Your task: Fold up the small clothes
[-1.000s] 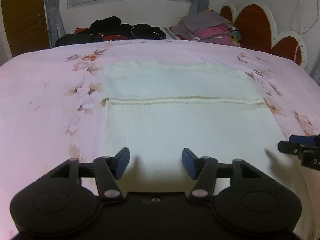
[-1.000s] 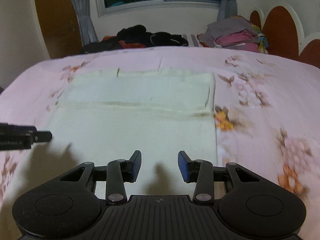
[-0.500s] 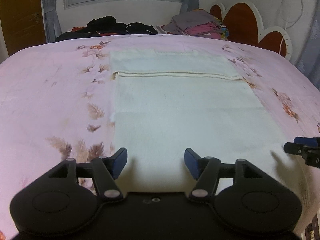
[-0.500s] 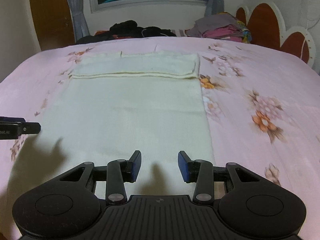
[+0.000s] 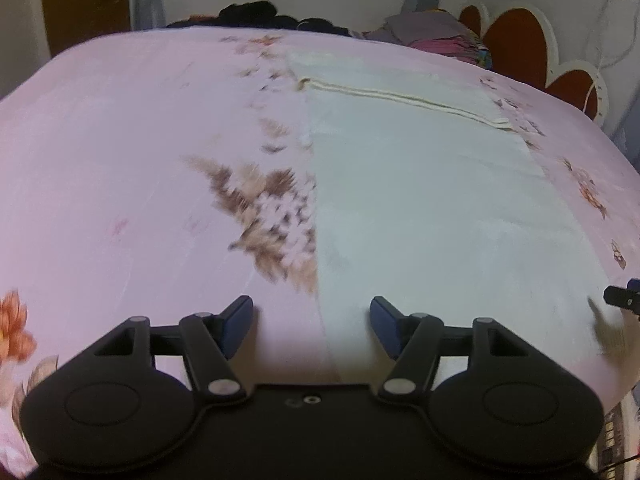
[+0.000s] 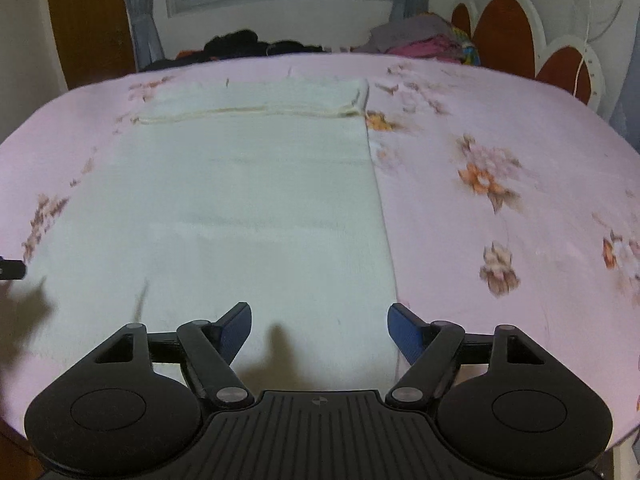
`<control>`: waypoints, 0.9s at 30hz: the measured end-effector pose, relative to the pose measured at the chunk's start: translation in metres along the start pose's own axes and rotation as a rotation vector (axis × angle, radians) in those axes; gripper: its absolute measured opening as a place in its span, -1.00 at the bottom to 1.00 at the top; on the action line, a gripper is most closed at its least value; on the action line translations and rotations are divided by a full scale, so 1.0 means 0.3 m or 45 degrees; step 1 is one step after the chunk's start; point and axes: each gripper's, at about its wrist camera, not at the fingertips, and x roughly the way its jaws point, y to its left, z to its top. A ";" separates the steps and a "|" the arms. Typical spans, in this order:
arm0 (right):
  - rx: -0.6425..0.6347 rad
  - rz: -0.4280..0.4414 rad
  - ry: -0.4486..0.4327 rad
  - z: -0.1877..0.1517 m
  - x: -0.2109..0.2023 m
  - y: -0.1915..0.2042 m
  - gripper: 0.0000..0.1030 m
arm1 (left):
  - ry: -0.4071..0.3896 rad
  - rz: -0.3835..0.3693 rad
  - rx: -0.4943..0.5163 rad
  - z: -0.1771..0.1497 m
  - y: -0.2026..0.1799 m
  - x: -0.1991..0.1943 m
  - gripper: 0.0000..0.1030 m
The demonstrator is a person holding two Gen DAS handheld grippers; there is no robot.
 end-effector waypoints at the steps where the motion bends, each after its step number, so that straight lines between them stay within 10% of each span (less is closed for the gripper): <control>1: 0.005 -0.008 0.010 -0.010 0.005 -0.006 0.45 | 0.007 -0.003 -0.012 -0.010 0.009 -0.003 0.21; 13: 0.137 -0.025 0.090 -0.085 0.043 -0.086 0.29 | 0.105 -0.193 -0.067 -0.071 -0.004 0.024 -0.15; 21: 0.222 0.098 0.141 -0.069 0.035 -0.088 -0.79 | 0.120 -0.288 -0.042 -0.074 -0.052 0.056 -0.83; 27: 0.249 0.179 0.104 -0.015 0.011 -0.090 -0.85 | -0.003 -0.334 -0.024 0.007 -0.065 0.021 -0.86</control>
